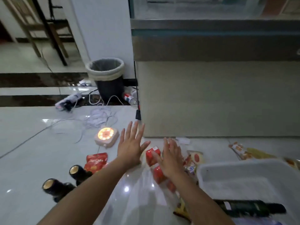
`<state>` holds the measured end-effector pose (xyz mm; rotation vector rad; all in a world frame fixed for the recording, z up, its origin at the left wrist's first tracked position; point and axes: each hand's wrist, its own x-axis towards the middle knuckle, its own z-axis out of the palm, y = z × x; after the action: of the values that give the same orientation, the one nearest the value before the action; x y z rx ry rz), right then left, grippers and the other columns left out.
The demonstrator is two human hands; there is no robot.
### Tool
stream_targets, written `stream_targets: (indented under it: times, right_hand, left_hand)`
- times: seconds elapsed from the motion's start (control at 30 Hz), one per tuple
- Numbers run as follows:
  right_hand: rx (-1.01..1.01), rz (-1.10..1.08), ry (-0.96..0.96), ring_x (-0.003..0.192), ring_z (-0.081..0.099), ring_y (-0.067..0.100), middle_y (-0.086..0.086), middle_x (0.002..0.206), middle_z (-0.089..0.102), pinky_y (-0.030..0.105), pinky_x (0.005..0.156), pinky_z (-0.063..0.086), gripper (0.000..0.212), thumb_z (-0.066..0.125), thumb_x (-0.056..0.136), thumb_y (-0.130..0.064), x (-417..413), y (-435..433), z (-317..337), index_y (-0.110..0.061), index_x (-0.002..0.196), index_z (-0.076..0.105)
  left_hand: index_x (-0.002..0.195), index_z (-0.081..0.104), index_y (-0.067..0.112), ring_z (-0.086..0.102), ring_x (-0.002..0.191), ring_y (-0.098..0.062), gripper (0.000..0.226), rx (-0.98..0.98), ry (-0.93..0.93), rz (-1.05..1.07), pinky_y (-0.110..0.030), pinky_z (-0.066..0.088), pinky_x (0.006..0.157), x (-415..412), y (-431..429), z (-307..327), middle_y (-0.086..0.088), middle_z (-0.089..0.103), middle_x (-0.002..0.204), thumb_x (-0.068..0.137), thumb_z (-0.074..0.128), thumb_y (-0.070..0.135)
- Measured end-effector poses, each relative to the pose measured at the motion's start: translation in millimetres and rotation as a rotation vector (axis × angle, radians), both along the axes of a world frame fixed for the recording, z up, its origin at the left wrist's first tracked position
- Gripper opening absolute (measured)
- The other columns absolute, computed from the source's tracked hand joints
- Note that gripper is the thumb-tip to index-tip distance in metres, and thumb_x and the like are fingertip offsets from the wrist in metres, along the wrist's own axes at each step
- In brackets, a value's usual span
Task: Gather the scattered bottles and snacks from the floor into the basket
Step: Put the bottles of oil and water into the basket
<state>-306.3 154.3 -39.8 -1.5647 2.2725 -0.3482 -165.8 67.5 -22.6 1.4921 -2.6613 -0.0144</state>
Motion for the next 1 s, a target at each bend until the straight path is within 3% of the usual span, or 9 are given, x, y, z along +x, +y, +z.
stream_targets:
  times: [0.1, 0.2, 0.27, 0.4, 0.53, 0.67, 0.8, 0.9, 1.0]
  right_hand:
    - [-0.019, 0.116, -0.075, 0.147, -0.007, 0.021, 0.004, 0.160, -0.007, 0.038, 0.117, -0.004, 0.084, 0.024, 0.088, -0.069, 49, -14, 0, -0.020, 0.151, -0.003]
    - [-0.034, 0.216, -0.097, 0.147, -0.009, 0.020, 0.002, 0.160, -0.008, 0.039, 0.119, -0.004, 0.082, 0.031, 0.090, -0.065, 88, -25, -2, -0.022, 0.151, -0.003]
    - [-0.009, 0.321, -0.086, 0.146, -0.011, 0.019, 0.002, 0.160, -0.009, 0.039, 0.119, -0.005, 0.085, 0.032, 0.088, -0.066, 111, -33, 0, -0.022, 0.151, -0.004]
    - [0.042, 0.430, -0.144, 0.147, -0.003, 0.020, 0.001, 0.160, -0.002, 0.042, 0.119, 0.003, 0.091, 0.041, 0.083, -0.069, 151, -41, 7, -0.024, 0.151, 0.001]
    - [0.161, 0.575, -0.231, 0.145, 0.013, 0.022, 0.001, 0.158, 0.013, 0.041, 0.116, 0.017, 0.096, 0.061, 0.077, -0.062, 169, -41, 6, -0.030, 0.150, 0.007]
    - [0.286, 0.627, -0.255, 0.142, 0.023, 0.022, -0.003, 0.156, 0.023, 0.039, 0.113, 0.026, 0.100, 0.078, 0.073, -0.041, 176, -44, -1, -0.034, 0.149, 0.013]
    - [0.332, 0.556, -0.405, 0.132, 0.041, 0.023, -0.003, 0.145, 0.043, 0.038, 0.105, 0.039, 0.087, 0.079, 0.073, -0.023, 189, -49, -16, -0.031, 0.144, 0.031]
    - [0.302, 0.510, -0.527, 0.122, 0.050, 0.023, 0.000, 0.133, 0.055, 0.039, 0.102, 0.043, 0.083, 0.080, 0.070, -0.013, 200, -51, -27, -0.027, 0.140, 0.037]
    - [0.282, 0.426, -0.690, 0.118, 0.050, 0.020, -0.001, 0.128, 0.057, 0.041, 0.103, 0.042, 0.077, 0.079, 0.068, -0.004, 207, -50, -36, -0.023, 0.134, 0.042]
  left_hand:
    - [0.150, -0.010, 0.029, -0.023, 0.143, -0.019, 0.090, -0.119, -0.055, 0.040, -0.041, -0.014, 0.114, 54, -25, 27, -0.001, -0.020, 0.158, 0.071, -0.027, 0.069]
    - [0.151, -0.004, 0.030, -0.018, 0.146, -0.021, 0.074, -0.208, -0.074, 0.117, -0.043, -0.010, 0.116, 110, -42, 59, 0.000, -0.015, 0.159, 0.087, -0.003, 0.066]
    - [0.151, -0.006, 0.032, -0.019, 0.145, -0.020, 0.068, -0.190, -0.066, 0.197, -0.043, -0.010, 0.117, 154, -43, 72, 0.001, -0.017, 0.159, 0.093, 0.011, 0.063]
    - [0.151, -0.004, 0.032, -0.017, 0.146, -0.021, 0.066, -0.043, -0.046, 0.396, -0.044, -0.006, 0.117, 244, -24, 52, 0.001, -0.015, 0.159, 0.094, 0.013, 0.060]
    - [0.153, 0.005, 0.018, -0.003, 0.148, -0.022, 0.055, 0.220, 0.271, 0.616, -0.042, 0.009, 0.118, 289, 8, 9, -0.002, 0.001, 0.161, 0.103, 0.029, 0.024]
    - [0.152, 0.009, 0.017, 0.000, 0.148, -0.020, 0.086, 0.562, 0.511, 0.662, -0.035, 0.008, 0.119, 296, 51, -41, -0.002, 0.005, 0.160, 0.081, 0.041, -0.017]
    - [0.144, 0.033, 0.020, 0.035, 0.132, -0.020, 0.084, 0.859, 0.648, 0.559, -0.027, 0.034, 0.099, 274, 79, -65, 0.006, 0.037, 0.136, 0.073, 0.059, -0.016]
    - [0.123, 0.053, 0.023, 0.053, 0.116, -0.020, 0.064, 0.848, 0.895, 0.593, -0.027, 0.042, 0.087, 260, 82, -75, 0.006, 0.059, 0.118, 0.070, 0.073, -0.008]
    - [0.107, 0.056, 0.031, 0.057, 0.104, -0.017, 0.054, 0.789, 1.045, 0.644, -0.029, 0.046, 0.084, 250, 83, -81, 0.007, 0.063, 0.107, 0.070, 0.075, -0.003]
